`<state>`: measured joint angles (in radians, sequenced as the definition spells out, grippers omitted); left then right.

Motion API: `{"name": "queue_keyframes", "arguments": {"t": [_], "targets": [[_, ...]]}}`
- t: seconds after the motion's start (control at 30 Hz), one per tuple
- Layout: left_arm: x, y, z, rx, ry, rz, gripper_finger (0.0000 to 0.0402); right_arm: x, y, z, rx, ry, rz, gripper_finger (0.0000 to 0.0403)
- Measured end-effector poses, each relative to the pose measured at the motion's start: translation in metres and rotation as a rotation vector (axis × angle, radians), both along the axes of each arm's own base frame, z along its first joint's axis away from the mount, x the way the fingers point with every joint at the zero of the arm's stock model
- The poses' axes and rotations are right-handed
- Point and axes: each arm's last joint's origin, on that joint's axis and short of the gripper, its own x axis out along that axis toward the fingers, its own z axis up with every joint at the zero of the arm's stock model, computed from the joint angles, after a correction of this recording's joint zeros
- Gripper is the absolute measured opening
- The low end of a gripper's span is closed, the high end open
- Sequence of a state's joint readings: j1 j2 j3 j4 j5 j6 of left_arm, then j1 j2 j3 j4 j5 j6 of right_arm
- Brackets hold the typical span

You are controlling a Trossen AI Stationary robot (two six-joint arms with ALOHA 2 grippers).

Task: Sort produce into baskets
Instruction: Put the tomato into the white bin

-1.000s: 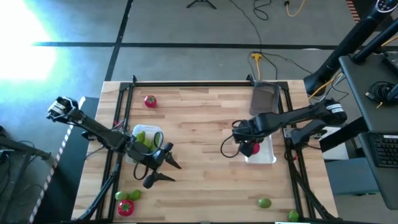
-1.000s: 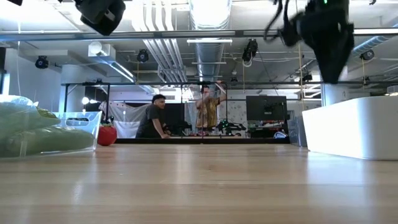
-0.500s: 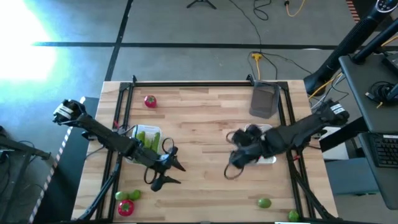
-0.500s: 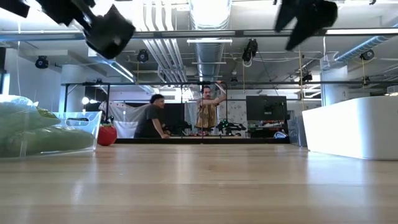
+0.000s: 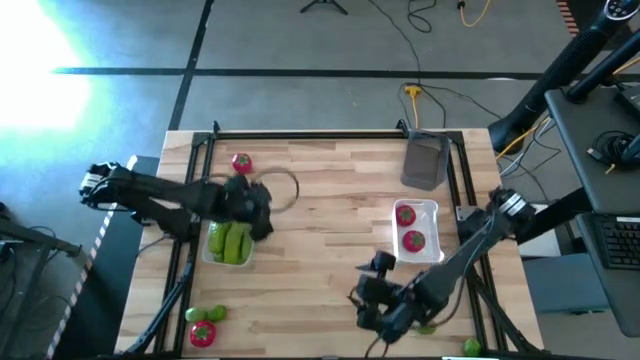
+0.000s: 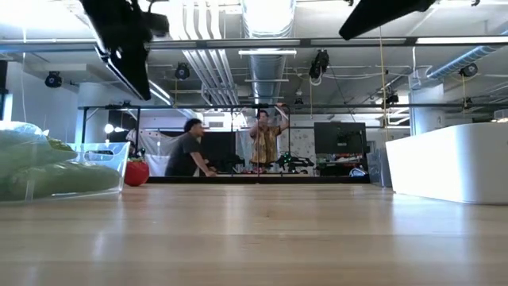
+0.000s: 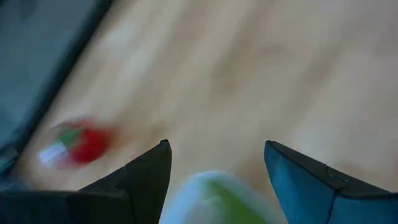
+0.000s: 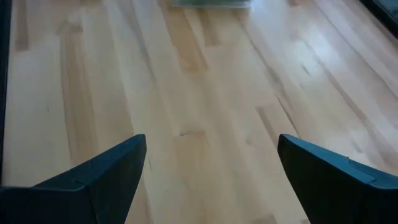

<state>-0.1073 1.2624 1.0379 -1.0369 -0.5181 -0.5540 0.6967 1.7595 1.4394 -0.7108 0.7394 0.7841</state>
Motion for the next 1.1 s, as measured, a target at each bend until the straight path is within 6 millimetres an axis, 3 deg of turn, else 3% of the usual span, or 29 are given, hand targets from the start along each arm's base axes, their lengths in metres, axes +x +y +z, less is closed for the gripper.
{"name": "queue_keyframes", "arguments": {"t": [0.2, 0.4, 0.53, 0.73, 1.1], "targets": [[-0.020, 0.086, 0.008, -0.024, 0.155, 0.395, 0.0240, 0.014, 0.030, -0.038, -0.035, 0.010, 0.035, 0.0357], [-0.056, 0.167, -0.013, -0.175, 0.171, 0.648, 0.0247, 0.024, 0.048, -0.065, -0.064, 0.030, 0.056, 0.0357], [-0.073, 0.204, -0.024, -0.236, 0.107, 0.738, 0.0276, 0.028, 0.048, -0.073, -0.081, 0.039, 0.050, 0.0357], [-0.064, 0.225, -0.042, -0.354, 0.005, 0.680, 0.0313, 0.032, 0.043, -0.074, -0.093, 0.048, 0.041, 0.0357], [-0.058, 0.229, -0.066, -0.364, 0.070, 0.695, 0.0315, 0.035, 0.037, -0.072, -0.104, 0.039, 0.020, 0.0357]]}}
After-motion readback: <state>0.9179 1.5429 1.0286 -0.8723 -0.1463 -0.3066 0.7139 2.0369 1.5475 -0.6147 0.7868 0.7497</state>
